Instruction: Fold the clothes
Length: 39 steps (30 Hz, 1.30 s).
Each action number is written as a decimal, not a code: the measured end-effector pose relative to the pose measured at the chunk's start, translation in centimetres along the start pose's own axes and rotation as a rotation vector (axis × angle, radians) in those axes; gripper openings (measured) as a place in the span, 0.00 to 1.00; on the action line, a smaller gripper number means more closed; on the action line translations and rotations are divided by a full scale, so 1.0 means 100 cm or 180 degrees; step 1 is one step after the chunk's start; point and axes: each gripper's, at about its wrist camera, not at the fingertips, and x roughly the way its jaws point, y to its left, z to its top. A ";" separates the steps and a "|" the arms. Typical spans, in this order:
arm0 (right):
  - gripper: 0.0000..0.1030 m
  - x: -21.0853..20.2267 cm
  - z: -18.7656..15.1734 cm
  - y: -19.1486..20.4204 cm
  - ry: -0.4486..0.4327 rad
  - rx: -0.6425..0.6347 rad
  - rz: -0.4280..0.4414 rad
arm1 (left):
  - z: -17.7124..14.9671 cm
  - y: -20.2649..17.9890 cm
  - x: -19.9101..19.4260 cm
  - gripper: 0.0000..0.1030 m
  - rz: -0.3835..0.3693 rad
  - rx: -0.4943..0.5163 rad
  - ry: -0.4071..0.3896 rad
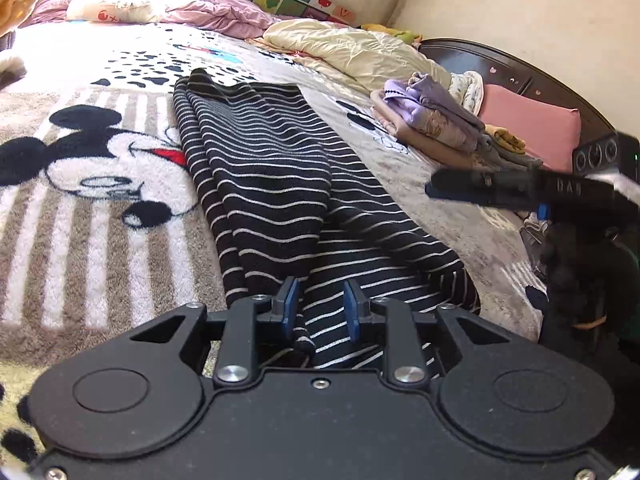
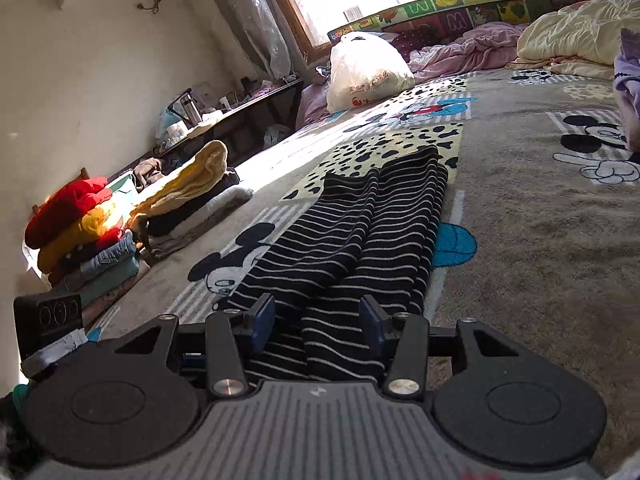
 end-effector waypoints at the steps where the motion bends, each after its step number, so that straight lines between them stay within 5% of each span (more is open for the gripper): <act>1: 0.47 -0.011 -0.012 0.006 0.0027 -0.0124 -0.0070 | 0.000 -0.001 -0.011 0.26 0.0008 -0.0009 -0.0106; 5: 0.49 -0.042 -0.049 0.034 0.0063 -0.0741 -0.0324 | -0.010 -0.011 -0.051 0.50 0.0319 0.0296 -0.0432; 13: 0.54 -0.032 -0.102 0.096 0.0441 -0.2235 -0.0664 | -0.049 -0.049 -0.069 0.64 0.0912 0.1698 -0.0376; 22: 0.61 -0.026 -0.118 0.107 0.0417 -0.2718 -0.1074 | -0.105 -0.077 -0.031 0.64 0.1489 0.3537 0.0213; 31: 0.63 -0.013 -0.124 0.105 0.0187 -0.3097 -0.1250 | -0.117 -0.073 -0.005 0.66 0.1825 0.4551 0.0048; 39: 0.65 -0.007 -0.120 0.092 0.0042 -0.3247 -0.1356 | -0.108 -0.056 0.004 0.62 0.2020 0.4825 -0.0239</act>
